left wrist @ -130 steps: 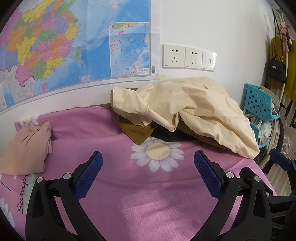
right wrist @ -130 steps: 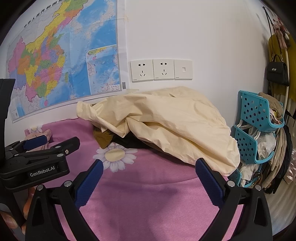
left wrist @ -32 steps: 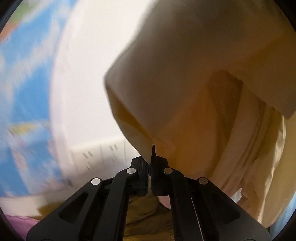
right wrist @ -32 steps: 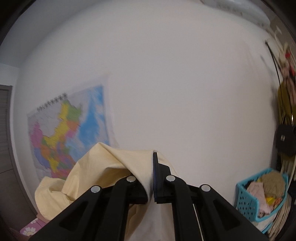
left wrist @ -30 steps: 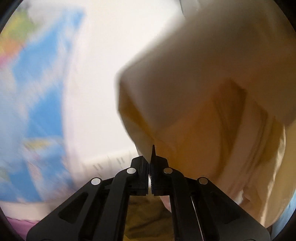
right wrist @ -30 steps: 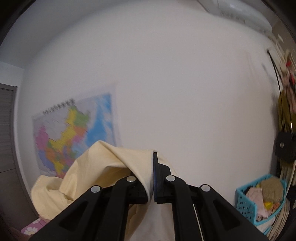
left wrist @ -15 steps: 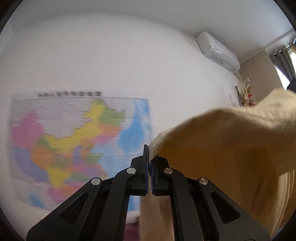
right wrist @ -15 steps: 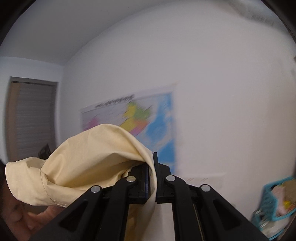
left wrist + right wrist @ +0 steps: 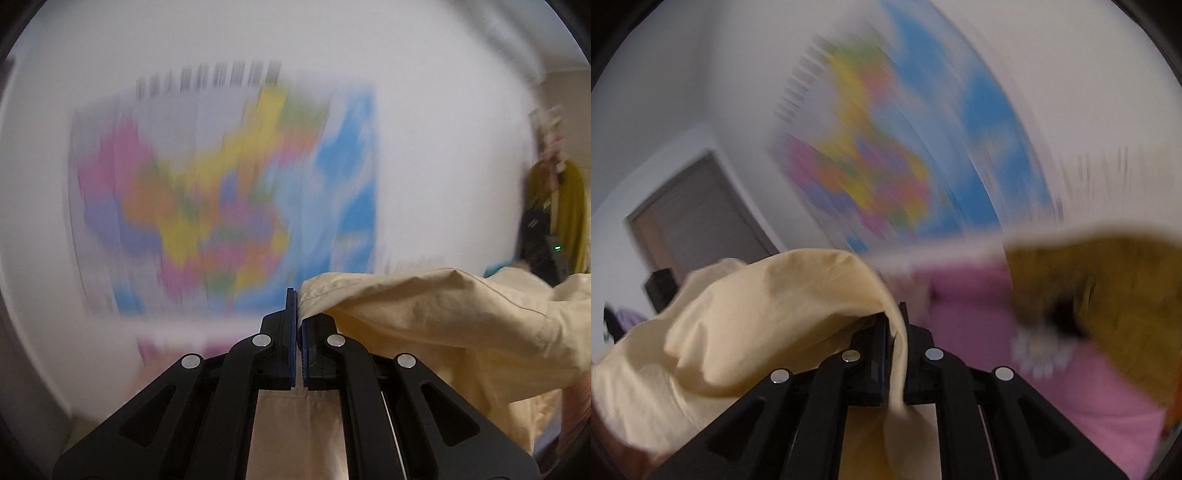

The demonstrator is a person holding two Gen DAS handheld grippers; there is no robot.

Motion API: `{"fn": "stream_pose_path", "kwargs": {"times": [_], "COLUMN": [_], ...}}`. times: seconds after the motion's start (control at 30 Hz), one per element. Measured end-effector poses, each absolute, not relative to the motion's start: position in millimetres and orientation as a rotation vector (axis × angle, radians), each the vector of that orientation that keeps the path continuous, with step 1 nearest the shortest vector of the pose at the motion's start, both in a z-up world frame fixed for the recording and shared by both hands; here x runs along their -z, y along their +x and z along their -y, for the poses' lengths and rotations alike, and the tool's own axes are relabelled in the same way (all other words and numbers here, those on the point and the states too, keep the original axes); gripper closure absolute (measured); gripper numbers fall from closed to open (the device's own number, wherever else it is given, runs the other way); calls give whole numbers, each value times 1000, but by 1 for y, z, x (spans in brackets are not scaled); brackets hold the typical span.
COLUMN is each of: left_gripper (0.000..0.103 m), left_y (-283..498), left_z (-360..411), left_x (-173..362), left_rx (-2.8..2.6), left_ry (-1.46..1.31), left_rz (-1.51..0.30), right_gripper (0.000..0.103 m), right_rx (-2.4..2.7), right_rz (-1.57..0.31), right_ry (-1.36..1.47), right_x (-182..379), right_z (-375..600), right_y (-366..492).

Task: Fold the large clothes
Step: 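Grasp the shirt with the left gripper while the right gripper holds it raised, then swing the held shirt down and spread it flat onto the pink sheet with both grippers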

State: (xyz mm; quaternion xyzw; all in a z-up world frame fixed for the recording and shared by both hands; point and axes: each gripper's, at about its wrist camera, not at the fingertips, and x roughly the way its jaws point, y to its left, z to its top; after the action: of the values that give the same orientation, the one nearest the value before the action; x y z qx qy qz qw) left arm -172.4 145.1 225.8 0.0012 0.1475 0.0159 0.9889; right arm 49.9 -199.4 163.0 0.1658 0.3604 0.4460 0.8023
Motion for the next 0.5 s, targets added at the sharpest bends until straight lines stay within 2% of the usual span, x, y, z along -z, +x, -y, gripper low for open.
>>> {"fn": "stream_pose_path", "kwargs": {"times": [0.17, 0.23, 0.3, 0.33, 0.4, 0.43, 0.47, 0.5], "left_gripper": [100, 101, 100, 100, 98, 89, 68, 60], "left_y": [-49, -8, 18, 22, 36, 37, 37, 35], "left_z": [-188, -203, -209, -212, -222, -226, -233, -238], "left_x": [-100, -49, -22, -17, -7, -5, -4, -6], "left_rx": [-136, -141, -139, -143, -140, -152, -152, -137], "left_ry": [-93, -153, -157, -166, -180, -192, -203, -212], "left_rz": [-674, -797, -854, -867, -896, -904, -913, -910], "right_gripper": [96, 96, 95, 89, 64, 57, 45, 38], "right_rx": [-767, -697, -658, -620, -561, -538, -526, -535], "right_rz": [-1092, -1160, -1205, -1227, -1225, -1204, -1160, -1132], "right_ry": [424, 408, 369, 341, 266, 244, 215, 208], "right_x": [-27, 7, 23, 31, 32, 27, 14, 5], "right_z": [157, 149, 143, 141, 144, 147, 152, 157], "right_y": [155, 179, 194, 199, 201, 201, 195, 189]}}
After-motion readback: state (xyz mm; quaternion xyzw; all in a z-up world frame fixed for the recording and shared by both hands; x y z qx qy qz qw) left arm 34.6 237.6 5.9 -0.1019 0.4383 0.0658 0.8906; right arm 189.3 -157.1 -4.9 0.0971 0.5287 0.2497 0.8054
